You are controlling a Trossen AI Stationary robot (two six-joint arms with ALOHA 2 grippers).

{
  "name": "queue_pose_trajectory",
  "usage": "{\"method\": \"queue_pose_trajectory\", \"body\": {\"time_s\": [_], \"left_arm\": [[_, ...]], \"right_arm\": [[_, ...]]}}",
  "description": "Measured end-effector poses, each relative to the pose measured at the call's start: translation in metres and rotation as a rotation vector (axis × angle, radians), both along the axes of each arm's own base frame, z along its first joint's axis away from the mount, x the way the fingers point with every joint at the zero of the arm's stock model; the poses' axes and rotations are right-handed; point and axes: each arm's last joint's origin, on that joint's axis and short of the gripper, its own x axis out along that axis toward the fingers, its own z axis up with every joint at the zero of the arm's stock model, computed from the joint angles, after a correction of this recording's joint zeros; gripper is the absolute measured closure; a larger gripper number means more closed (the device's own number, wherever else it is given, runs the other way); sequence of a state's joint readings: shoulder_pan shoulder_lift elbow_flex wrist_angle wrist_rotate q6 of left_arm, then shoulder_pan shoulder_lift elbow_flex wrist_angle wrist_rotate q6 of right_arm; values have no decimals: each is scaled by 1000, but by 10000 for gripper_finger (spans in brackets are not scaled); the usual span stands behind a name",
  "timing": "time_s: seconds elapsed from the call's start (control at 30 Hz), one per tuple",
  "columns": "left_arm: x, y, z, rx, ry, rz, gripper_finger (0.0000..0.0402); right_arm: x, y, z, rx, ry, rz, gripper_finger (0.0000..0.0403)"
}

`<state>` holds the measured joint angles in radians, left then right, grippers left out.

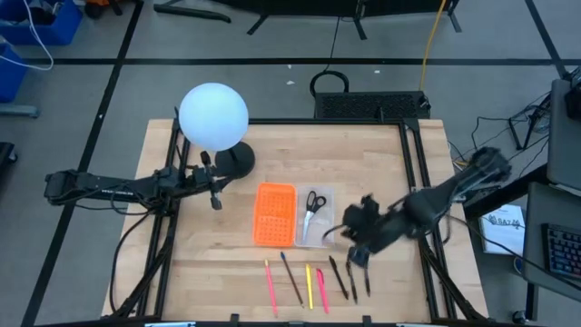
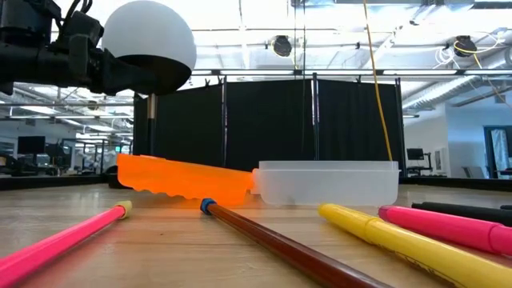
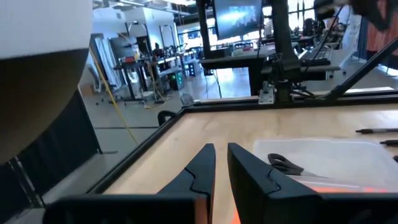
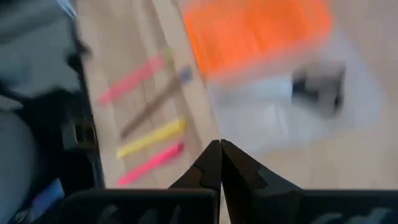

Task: Pick & place school supplies into a supply box
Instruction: Put the right black pen into the orange supply box

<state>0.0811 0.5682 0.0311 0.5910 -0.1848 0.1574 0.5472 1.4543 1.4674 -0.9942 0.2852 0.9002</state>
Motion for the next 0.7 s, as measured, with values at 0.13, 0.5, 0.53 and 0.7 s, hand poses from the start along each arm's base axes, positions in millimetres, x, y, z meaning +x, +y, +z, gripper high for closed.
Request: {"method": "queue_pose_trajectory", "body": {"time_s": [0.13,0.5,0.53,0.7], "left_arm": [[0,0,0,10,3,1,350],[0,0,1,51,2,3,350],[0,0,1,59,3,4,350],[0,0,3,76,-7,5,350]], "right_arm": [[12,26,-16,82,253,-222,403],[17,87,-92,155,504,-694,403],[17,89,-96,142,494,-720,403],[11,95,-104,101,490,-802,403]]}}
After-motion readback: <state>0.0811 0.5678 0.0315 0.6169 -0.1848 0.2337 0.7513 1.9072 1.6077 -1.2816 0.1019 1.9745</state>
